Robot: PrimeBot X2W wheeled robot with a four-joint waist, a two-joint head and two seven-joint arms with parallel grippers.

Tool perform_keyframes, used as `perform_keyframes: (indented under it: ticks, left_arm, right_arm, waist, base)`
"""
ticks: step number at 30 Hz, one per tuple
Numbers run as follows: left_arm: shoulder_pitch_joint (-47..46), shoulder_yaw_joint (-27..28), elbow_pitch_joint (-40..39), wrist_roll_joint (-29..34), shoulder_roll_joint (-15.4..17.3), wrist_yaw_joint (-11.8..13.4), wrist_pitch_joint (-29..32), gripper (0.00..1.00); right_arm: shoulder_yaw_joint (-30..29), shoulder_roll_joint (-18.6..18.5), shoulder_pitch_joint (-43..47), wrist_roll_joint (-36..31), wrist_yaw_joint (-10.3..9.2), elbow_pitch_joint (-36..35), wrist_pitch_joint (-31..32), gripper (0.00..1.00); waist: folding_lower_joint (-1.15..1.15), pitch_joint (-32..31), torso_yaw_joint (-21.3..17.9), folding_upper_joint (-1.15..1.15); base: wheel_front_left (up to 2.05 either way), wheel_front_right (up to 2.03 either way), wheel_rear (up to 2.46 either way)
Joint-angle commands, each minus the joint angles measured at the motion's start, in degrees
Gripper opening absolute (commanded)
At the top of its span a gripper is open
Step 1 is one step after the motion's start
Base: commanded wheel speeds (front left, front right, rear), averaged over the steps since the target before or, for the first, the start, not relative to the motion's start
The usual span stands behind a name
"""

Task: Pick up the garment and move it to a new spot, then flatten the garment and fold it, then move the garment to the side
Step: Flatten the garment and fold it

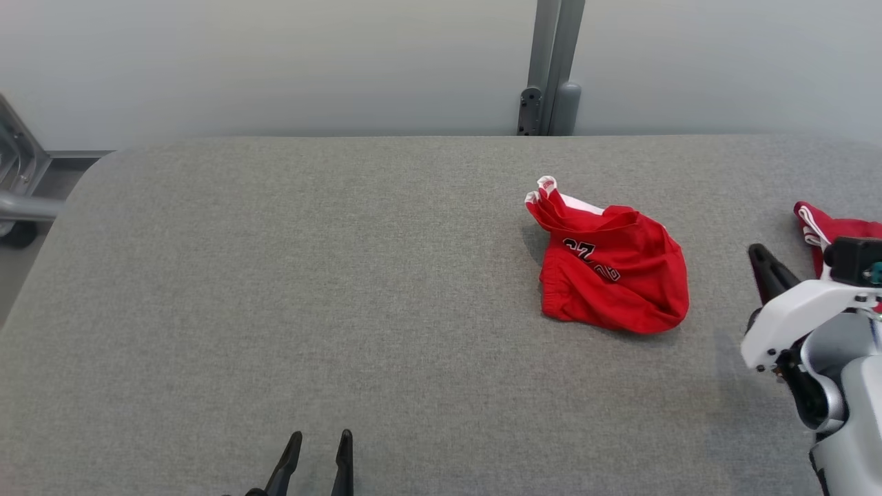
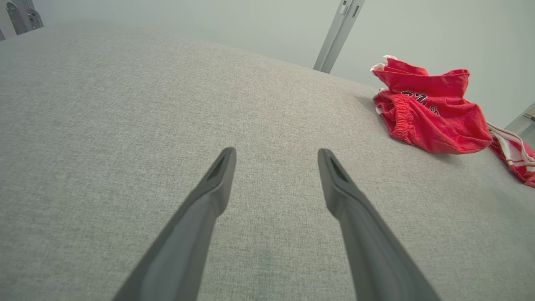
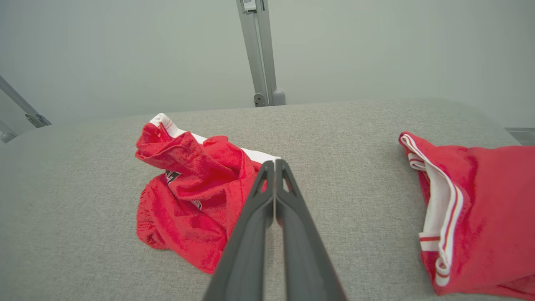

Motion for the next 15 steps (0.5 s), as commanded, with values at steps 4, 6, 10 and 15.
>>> perform_keyframes:
  ticks: [4, 6, 10, 15]
  left_arm:
    - [-2.26, -1.07, -0.17, 0.97, 0.04, -0.68, -0.15, 1.00]
    - [-4.13, -1.86, 0.23, 1.71, 0.04, -1.20, -0.14, 1.00]
    - [-6.27, -2.14, 0.93, 2.07, 0.04, -1.67, -0.14, 1.00]
    - [-7.60, -2.42, 1.47, 1.45, 0.04, -1.87, -0.15, 1.00]
  right_arm:
    - [-4.02, -1.23, -1.90, -0.39, 0.01, 1.18, 1.93, 0.00]
    - [-5.28, -2.61, -5.04, -1.10, 0.01, 3.07, 2.55, 0.00]
    - [-5.47, -3.79, -9.82, -1.93, 0.01, 7.61, 2.19, 0.00]
    - [-3.82, -3.27, -14.55, -2.63, 0.01, 15.68, 0.63, 0.00]
  waist:
    - [0.00, 2.66, 0.47, 0.00]
    - [0.00, 5.95, 2.34, 0.00]
    - [0.00, 9.22, 4.76, 0.00]
    - [0.00, 11.19, 7.18, 0.00]
  base:
    - [0.00, 0.00, 0.00]
    - [0.00, 0.00, 0.00]
    - [0.00, 0.00, 0.00]
    - [0.00, 0.00, 0.00]
